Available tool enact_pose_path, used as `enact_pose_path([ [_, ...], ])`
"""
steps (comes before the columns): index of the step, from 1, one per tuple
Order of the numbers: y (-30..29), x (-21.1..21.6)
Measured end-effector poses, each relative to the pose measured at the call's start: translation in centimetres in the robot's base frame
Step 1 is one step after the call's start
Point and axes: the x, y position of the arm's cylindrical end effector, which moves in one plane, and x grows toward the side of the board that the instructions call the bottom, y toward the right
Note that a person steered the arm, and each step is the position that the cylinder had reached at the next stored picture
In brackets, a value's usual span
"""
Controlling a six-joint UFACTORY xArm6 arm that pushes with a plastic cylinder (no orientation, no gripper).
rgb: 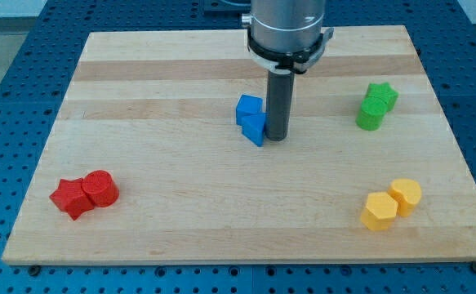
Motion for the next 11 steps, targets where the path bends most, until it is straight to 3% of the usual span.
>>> enact_pose_path([
  [4, -2.5, 2.8],
  [8, -3.3, 1.1],
  [11, -4.9, 2.7],
])
